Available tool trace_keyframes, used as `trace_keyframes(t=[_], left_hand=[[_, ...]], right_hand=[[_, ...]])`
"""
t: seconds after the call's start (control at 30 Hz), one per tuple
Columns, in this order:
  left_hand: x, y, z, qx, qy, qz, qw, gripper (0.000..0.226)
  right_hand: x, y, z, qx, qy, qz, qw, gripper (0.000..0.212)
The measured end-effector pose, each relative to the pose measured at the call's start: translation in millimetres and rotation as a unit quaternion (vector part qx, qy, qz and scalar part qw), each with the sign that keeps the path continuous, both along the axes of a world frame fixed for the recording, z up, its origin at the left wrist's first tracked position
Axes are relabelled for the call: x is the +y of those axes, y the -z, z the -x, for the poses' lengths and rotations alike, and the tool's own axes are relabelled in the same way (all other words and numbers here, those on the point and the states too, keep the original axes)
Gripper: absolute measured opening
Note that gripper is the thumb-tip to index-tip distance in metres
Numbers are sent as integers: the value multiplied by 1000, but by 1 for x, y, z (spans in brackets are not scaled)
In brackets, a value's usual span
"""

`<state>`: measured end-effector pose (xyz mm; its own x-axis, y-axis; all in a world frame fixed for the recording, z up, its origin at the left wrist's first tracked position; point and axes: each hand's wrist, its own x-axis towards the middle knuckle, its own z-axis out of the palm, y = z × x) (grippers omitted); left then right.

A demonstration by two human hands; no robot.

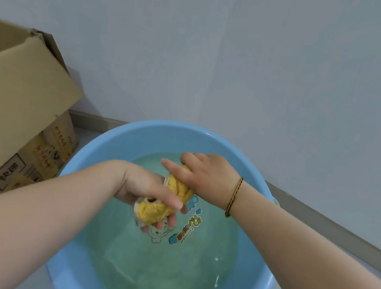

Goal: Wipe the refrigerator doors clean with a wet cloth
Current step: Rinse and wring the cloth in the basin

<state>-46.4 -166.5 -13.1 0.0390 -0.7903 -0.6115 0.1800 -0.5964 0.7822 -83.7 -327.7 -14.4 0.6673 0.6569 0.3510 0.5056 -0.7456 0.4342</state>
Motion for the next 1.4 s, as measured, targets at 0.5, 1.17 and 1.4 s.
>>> trace_keyframes(t=[0.5,1.17,1.4], left_hand=[[-21,-1,13,-791,33,-44,609,13],[-32,2,12,183,-665,121,714,23],[-33,-12,9,140,-639,242,717,37]], right_hand=[[11,-6,21,549,273,-435,660,29],[42,32,38,3,155,-363,919,42],[57,25,35,341,239,-667,618,33]])
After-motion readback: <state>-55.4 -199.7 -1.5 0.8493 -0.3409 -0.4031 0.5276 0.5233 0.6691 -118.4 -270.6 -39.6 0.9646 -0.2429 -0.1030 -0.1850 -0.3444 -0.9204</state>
